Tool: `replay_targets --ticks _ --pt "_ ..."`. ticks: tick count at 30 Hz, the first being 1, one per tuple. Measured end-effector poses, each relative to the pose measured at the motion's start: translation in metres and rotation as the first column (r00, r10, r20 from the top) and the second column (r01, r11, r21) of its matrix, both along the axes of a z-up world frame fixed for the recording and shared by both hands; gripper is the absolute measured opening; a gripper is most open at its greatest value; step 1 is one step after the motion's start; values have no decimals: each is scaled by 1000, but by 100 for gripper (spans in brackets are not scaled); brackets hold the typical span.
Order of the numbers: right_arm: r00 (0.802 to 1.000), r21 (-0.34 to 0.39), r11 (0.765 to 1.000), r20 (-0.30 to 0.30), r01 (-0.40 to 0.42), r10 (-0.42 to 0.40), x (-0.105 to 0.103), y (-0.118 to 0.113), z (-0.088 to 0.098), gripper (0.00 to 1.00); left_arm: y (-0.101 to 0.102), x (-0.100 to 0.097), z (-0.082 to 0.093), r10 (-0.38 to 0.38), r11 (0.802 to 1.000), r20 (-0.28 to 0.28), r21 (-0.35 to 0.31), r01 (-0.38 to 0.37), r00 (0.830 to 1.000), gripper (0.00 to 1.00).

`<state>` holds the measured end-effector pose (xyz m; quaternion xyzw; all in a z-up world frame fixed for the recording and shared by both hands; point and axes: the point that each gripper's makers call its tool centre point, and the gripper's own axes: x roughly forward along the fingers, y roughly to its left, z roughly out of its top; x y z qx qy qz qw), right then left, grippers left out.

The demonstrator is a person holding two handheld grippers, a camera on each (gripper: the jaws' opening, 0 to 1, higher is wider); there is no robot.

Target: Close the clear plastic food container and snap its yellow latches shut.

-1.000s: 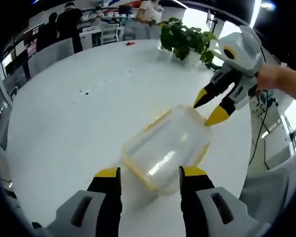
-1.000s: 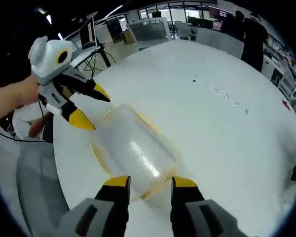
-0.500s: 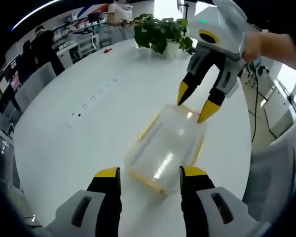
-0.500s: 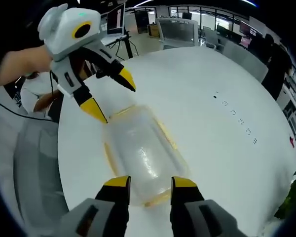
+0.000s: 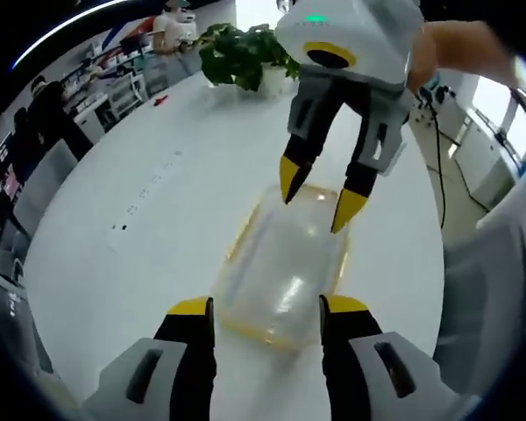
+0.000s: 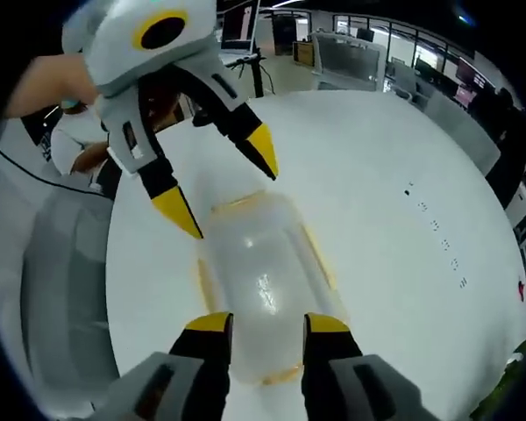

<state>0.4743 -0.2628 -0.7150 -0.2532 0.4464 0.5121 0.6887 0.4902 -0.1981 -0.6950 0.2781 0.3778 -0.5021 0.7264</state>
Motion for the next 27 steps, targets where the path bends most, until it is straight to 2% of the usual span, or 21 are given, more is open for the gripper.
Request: replay_targets --ticks 7,9,12,21,27 --pt "999 11 999 5 -37 37 0 9 -1 30 -10 1 0 -53 999 18 8 53 998 45" --pt "998 13 998 20 -64 64 0 13 0 30 -18 0 4 -99 995 46 -19 100 994 41" --pt "998 24 998 20 -66 65 1 17 0 28 -19 0 0 -88 996 25 -4 88 996 43" --pt "996 24 996 16 -87 86 3 22 -3 28 -28 -3 -6 -129 992 34 8 129 991 41" --pt "996 26 996 19 -82 81 7 22 -3 29 -33 -4 -7 -126 992 22 -3 126 992 40"
